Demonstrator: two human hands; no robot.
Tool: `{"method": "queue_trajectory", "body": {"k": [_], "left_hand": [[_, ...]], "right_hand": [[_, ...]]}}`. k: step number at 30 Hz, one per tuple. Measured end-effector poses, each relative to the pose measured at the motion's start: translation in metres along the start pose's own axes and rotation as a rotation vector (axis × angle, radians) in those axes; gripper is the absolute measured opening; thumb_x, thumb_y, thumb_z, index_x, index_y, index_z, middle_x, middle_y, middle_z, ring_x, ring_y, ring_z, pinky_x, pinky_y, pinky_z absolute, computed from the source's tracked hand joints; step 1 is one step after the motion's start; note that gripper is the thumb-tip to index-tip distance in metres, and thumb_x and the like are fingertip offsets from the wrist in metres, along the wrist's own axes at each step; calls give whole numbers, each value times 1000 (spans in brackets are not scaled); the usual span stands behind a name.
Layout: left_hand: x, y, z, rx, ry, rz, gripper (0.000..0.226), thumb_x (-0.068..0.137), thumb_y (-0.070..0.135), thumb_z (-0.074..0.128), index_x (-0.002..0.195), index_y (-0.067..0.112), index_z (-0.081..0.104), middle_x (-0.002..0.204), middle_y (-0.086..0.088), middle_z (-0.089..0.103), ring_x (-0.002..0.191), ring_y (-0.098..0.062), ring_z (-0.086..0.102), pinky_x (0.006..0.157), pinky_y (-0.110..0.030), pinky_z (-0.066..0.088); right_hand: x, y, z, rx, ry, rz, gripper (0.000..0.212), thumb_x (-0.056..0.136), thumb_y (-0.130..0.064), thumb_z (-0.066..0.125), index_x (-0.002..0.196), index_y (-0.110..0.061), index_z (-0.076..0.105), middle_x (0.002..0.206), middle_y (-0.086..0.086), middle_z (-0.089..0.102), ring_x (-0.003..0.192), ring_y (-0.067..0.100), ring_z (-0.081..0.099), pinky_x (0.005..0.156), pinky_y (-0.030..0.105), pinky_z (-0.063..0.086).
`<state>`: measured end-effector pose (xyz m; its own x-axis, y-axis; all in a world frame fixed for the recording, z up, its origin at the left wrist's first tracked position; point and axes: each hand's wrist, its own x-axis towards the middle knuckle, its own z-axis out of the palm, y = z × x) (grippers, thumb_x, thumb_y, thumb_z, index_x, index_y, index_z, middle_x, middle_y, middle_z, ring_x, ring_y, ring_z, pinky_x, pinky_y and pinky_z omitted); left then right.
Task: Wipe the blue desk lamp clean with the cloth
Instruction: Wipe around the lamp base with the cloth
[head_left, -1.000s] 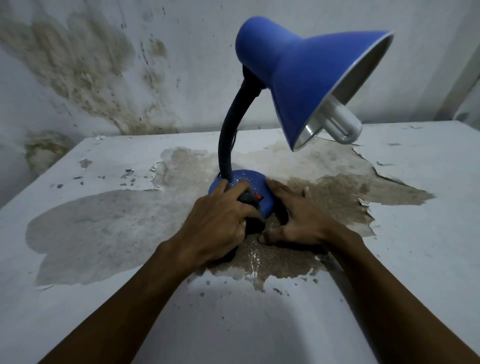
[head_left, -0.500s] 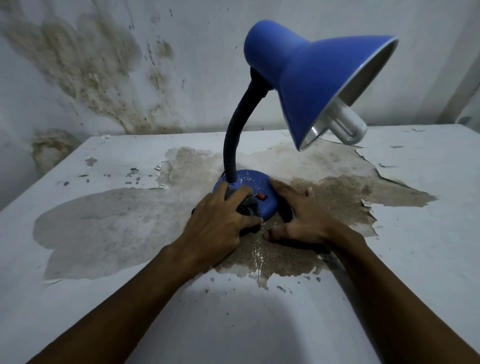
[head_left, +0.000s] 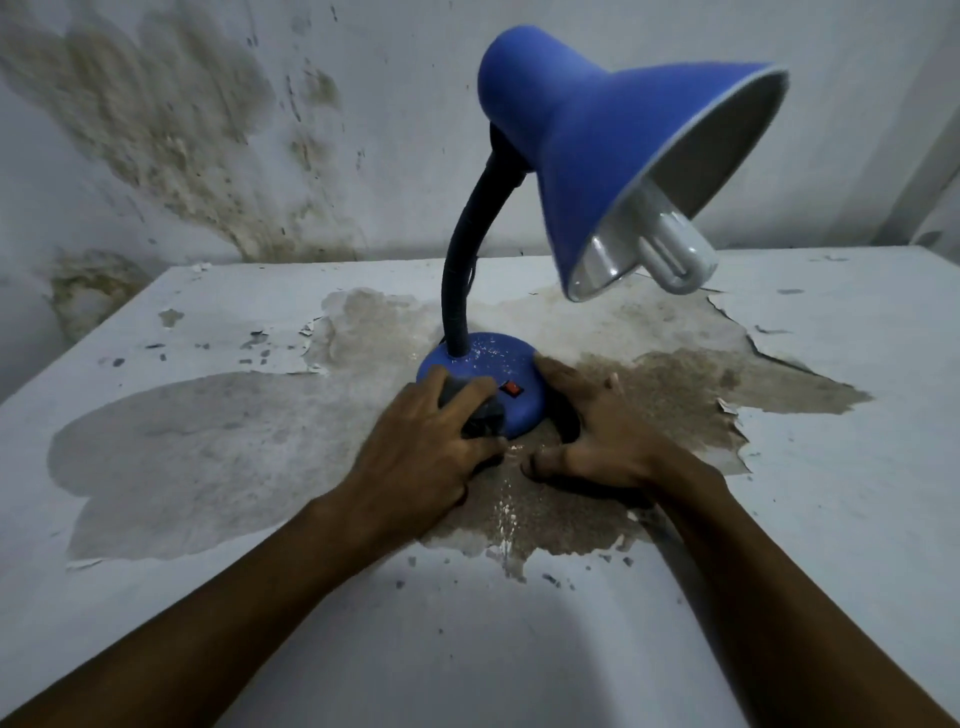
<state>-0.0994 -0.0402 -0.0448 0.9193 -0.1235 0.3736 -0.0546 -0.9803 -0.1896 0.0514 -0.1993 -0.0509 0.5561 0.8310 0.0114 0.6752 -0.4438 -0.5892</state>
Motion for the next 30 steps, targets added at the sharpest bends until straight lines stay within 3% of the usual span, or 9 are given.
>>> {"method": "queue_trajectory", "body": {"k": [2, 5, 7, 9, 12, 15, 19, 22, 30], "left_hand": [[-11, -12, -5, 37, -66, -75, 23, 71, 24, 68, 92, 24, 78, 119, -11, 61, 92, -36, 51, 66, -40, 49], [-20, -25, -14, -1, -68, -240, 26, 74, 21, 56, 85, 24, 79, 113, -9, 60, 88, -32, 46, 60, -31, 41], [-18, -30, -19, -166, 36, -409, 35, 78, 10, 52, 98, 25, 77, 115, -10, 57, 93, -33, 49, 63, -32, 44], [-13, -39, -18, -265, 115, -583, 43, 82, 3, 54, 118, 22, 68, 119, -12, 54, 103, -32, 52, 78, -37, 46], [5, -57, -8, -354, 146, -816, 40, 82, 7, 57, 121, 13, 59, 118, -14, 61, 108, -32, 57, 87, -37, 45], [30, -77, 2, -451, 158, -953, 29, 82, 9, 57, 110, 12, 63, 110, -13, 66, 102, -31, 59, 81, -34, 45], [52, -92, 13, -586, -24, -839, 44, 78, 2, 51, 112, 22, 72, 116, -6, 71, 108, -25, 64, 95, -31, 49], [45, -90, 24, -460, -197, -710, 43, 76, 4, 48, 105, 22, 75, 104, -6, 73, 97, -27, 65, 77, -35, 53], [-1, -30, -6, -78, -192, -541, 15, 84, 18, 51, 88, 11, 63, 97, 0, 50, 84, -17, 38, 52, -29, 24]], "right_hand": [[0, 2, -1, -18, 5, 1, 117, 58, -55, 66, 159, -30, 12, 166, -6, 19, 151, 17, 19, 124, 49, -6], [1, 4, -1, -16, 32, 0, 116, 56, -57, 67, 158, -31, 18, 164, -4, 25, 150, 18, 25, 124, 52, 0], [3, 6, -3, 30, 44, 10, 113, 54, -57, 71, 155, -31, 27, 158, -2, 38, 143, 19, 38, 120, 50, 21], [5, 5, -5, 86, 66, 22, 108, 52, -57, 72, 151, -29, 37, 144, 0, 53, 124, 18, 55, 98, 31, 44], [14, -5, -7, 148, 108, 25, 96, 62, -56, 81, 143, -26, 41, 128, -1, 57, 96, 10, 60, 65, 13, 44], [29, -19, -4, 39, 115, -5, 105, 58, -68, 82, 145, -27, 38, 131, -6, 52, 111, 13, 53, 82, 28, 45], [40, -23, 7, -6, 114, 36, 108, 57, -71, 81, 146, -22, 42, 135, 1, 47, 109, 13, 47, 88, 31, 43], [37, -19, 13, 28, 175, 41, 105, 58, -67, 83, 146, -22, 45, 133, -2, 45, 110, 12, 45, 89, 29, 40], [37, -13, 22, 34, 227, 31, 112, 53, -75, 81, 147, -25, 45, 131, -3, 43, 115, 14, 44, 90, 28, 40]]}}
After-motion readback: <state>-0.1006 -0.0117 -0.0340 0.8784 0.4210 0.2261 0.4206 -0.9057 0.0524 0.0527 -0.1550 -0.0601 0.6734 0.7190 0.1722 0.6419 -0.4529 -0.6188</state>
